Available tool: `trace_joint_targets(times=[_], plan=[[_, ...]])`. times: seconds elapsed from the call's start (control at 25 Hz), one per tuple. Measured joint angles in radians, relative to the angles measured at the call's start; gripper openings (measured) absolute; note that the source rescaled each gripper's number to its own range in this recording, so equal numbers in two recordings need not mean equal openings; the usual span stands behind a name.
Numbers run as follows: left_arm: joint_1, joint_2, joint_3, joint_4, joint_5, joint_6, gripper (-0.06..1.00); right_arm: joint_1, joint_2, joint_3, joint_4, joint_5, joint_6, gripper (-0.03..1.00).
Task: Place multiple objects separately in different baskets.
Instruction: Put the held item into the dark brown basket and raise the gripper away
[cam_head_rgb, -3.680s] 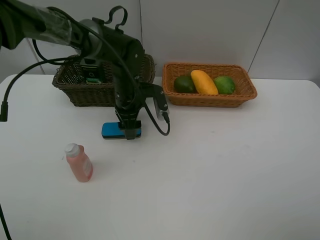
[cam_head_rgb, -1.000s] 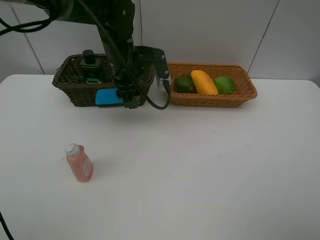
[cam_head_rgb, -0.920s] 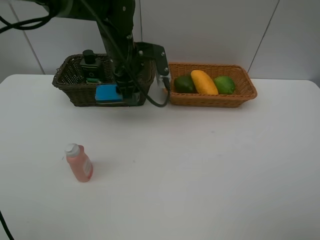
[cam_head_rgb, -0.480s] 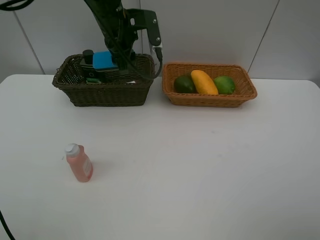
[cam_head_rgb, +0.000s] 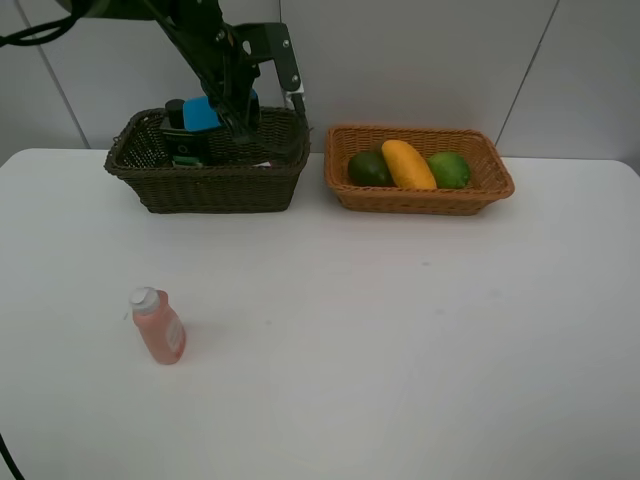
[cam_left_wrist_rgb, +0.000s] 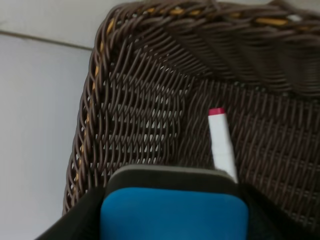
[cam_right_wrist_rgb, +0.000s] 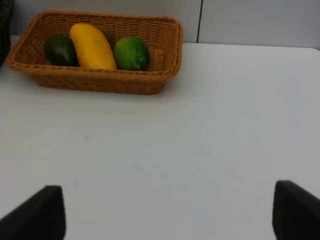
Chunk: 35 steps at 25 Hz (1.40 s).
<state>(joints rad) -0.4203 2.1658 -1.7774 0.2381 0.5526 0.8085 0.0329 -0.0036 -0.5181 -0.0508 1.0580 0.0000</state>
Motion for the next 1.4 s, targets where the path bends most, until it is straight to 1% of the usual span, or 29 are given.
trace_joint_targets(times=[0.24, 0.84, 0.88, 0.92, 1.0, 1.04, 1.08, 1.2, 1.4], plan=[[0.011, 0.013, 0.0, 0.003, -0.02, 0.001, 0.59, 0.0, 0.0, 0.0, 0.0, 0.0, 0.0, 0.99], [0.013, 0.013, 0.0, -0.007, -0.013, 0.002, 0.59, 0.0, 0.0, 0.0, 0.0, 0.0, 0.0, 0.99], [0.013, 0.013, 0.0, -0.008, -0.009, 0.003, 0.61, 0.0, 0.0, 0.0, 0.0, 0.0, 0.0, 0.99], [0.013, 0.013, 0.0, -0.009, -0.008, 0.003, 0.66, 0.0, 0.0, 0.0, 0.0, 0.0, 0.0, 0.99], [0.013, 0.013, 0.0, -0.012, -0.001, 0.003, 0.81, 0.0, 0.0, 0.0, 0.0, 0.0, 0.0, 0.99], [0.013, 0.013, 0.0, -0.012, 0.0, 0.003, 0.87, 0.0, 0.0, 0.0, 0.0, 0.0, 0.0, 0.99], [0.013, 0.013, 0.0, -0.012, 0.0, 0.003, 0.9, 0.0, 0.0, 0.0, 0.0, 0.0, 0.0, 0.99], [0.013, 0.013, 0.0, -0.012, 0.002, 0.003, 0.93, 0.0, 0.0, 0.0, 0.0, 0.0, 0.0, 0.99], [0.013, 0.013, 0.0, -0.016, 0.004, 0.003, 0.93, 0.0, 0.0, 0.0, 0.0, 0.0, 0.0, 0.99]])
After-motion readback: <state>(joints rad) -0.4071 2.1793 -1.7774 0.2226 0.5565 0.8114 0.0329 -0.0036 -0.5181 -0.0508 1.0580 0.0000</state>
